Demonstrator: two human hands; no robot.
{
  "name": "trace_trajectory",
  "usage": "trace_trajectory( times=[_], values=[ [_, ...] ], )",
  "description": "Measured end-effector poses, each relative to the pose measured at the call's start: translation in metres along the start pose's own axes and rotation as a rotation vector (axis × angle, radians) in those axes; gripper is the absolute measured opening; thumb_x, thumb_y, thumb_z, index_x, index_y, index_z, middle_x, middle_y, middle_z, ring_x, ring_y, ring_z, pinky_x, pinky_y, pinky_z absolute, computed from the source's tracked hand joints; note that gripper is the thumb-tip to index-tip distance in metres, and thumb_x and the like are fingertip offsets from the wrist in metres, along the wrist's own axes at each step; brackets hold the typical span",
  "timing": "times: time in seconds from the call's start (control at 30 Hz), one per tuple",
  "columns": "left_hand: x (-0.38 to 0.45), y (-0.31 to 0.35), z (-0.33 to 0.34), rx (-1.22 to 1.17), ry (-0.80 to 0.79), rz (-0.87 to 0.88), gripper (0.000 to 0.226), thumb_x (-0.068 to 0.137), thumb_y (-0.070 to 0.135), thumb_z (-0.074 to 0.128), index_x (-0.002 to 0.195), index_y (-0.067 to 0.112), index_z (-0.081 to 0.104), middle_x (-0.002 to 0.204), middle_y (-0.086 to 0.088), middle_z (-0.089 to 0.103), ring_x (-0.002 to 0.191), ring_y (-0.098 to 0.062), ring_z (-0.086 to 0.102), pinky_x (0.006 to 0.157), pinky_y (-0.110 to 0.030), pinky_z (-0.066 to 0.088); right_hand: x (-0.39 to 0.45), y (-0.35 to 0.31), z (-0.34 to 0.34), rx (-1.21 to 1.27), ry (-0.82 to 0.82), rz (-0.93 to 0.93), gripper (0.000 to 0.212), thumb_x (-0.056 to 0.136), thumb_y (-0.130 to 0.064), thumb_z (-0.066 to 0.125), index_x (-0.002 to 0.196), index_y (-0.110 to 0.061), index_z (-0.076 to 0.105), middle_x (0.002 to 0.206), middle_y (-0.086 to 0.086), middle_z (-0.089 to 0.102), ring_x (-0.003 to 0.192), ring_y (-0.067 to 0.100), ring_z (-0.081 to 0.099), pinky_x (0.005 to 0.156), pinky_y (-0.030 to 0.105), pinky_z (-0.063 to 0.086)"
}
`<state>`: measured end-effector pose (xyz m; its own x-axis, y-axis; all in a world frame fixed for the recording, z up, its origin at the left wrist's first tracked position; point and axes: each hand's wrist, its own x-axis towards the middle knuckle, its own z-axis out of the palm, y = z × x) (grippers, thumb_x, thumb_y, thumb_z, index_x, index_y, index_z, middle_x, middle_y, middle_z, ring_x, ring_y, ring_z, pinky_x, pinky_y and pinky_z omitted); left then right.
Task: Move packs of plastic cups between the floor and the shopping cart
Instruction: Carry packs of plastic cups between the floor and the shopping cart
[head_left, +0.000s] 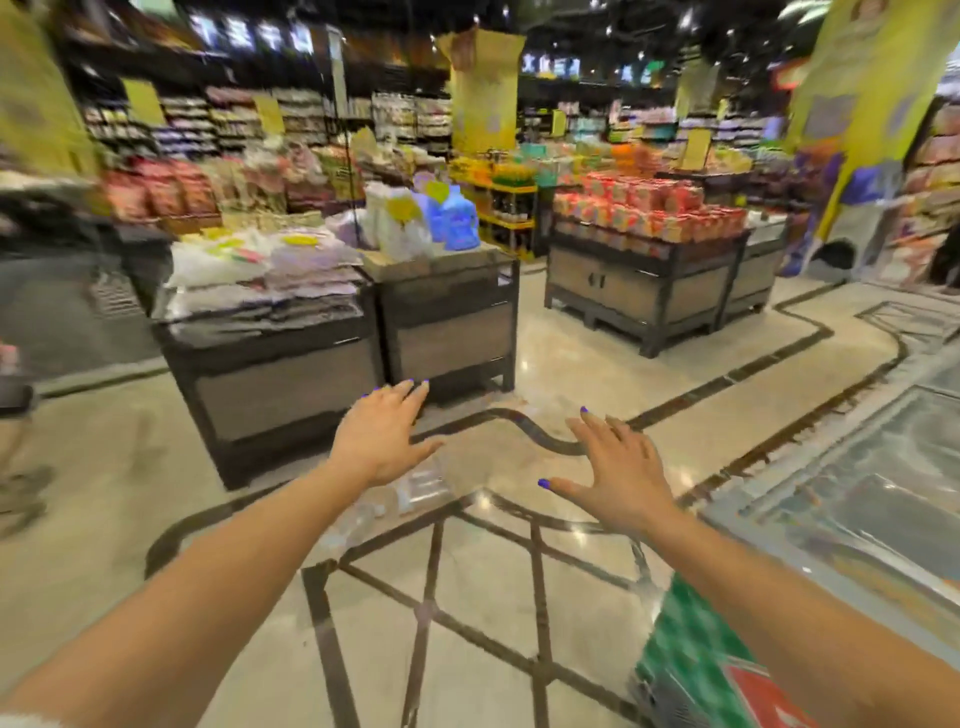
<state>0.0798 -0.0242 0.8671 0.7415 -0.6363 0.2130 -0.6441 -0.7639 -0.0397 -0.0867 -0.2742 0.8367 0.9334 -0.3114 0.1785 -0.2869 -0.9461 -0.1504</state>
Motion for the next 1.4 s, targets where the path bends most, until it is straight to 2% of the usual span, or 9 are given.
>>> trace_trajectory(
  times=[0.17,0.3,0.4,0.67,1.03,1.4],
  values=[
    [0.006,-0.091,0.028,0.033,-0.032,-0.112,0.087,0.087,0.075,0.034,0.155,0.023,0.018,0.160,-0.002,0.022,0.144,-0.027,0.027,0.117,-0.040,0.027,0.078,-0.075,0.031,0.067,-0.010,-0.086,0.087,0.084,-0.077,0.042,0.154,-0.034,0.014,0.163,-0.009,0.011,0.150,0.021,0.006,0.120,0.046,0.006],
    [0.026,-0.131,0.050,0.076,-0.089,-0.164,0.088,0.086,0.078,0.028,0.155,0.027,0.012,0.162,0.001,0.014,0.146,-0.028,0.021,0.118,-0.041,0.024,0.132,-0.104,0.053,0.088,-0.030,-0.132,0.091,0.081,-0.080,0.041,0.155,-0.035,0.011,0.163,-0.009,0.010,0.150,0.021,0.006,0.121,0.046,0.006],
    [0.054,-0.146,0.061,0.046,-0.084,-0.207,0.090,0.084,0.080,0.029,0.155,0.027,0.012,0.162,0.001,0.015,0.146,-0.028,0.022,0.118,-0.041,0.024,0.171,-0.109,0.069,0.087,-0.061,-0.150,0.091,0.082,-0.079,0.041,0.155,-0.035,0.009,0.164,-0.009,0.008,0.151,0.020,0.005,0.121,0.046,0.007],
    [0.164,-0.155,0.109,0.010,-0.090,-0.237,0.092,0.083,0.079,0.037,0.155,0.027,0.011,0.161,0.002,0.017,0.146,-0.024,0.023,0.117,-0.042,0.027,0.298,-0.079,0.115,0.156,-0.090,-0.173,0.094,0.081,-0.075,0.051,0.155,-0.035,0.007,0.163,-0.009,0.010,0.150,0.020,0.008,0.120,0.046,0.016],
    [0.345,-0.143,0.161,-0.061,-0.128,-0.345,0.091,0.085,0.074,0.044,0.155,0.027,0.011,0.162,0.002,0.015,0.147,-0.023,0.020,0.118,-0.042,0.025,0.485,0.000,0.149,0.111,-0.194,-0.234,0.095,0.083,-0.075,0.049,0.156,-0.031,0.008,0.164,-0.006,0.009,0.151,0.022,0.007,0.122,0.045,0.014],
    [0.468,-0.221,0.229,-0.043,-0.187,-0.340,0.094,0.083,0.075,0.044,0.154,0.022,0.015,0.161,0.001,0.019,0.146,-0.024,0.024,0.117,-0.041,0.027,0.639,-0.008,0.220,0.136,-0.272,-0.276,0.094,0.083,-0.073,0.051,0.156,-0.030,0.007,0.164,-0.006,0.009,0.151,0.022,0.007,0.122,0.044,0.014]
  ],
)
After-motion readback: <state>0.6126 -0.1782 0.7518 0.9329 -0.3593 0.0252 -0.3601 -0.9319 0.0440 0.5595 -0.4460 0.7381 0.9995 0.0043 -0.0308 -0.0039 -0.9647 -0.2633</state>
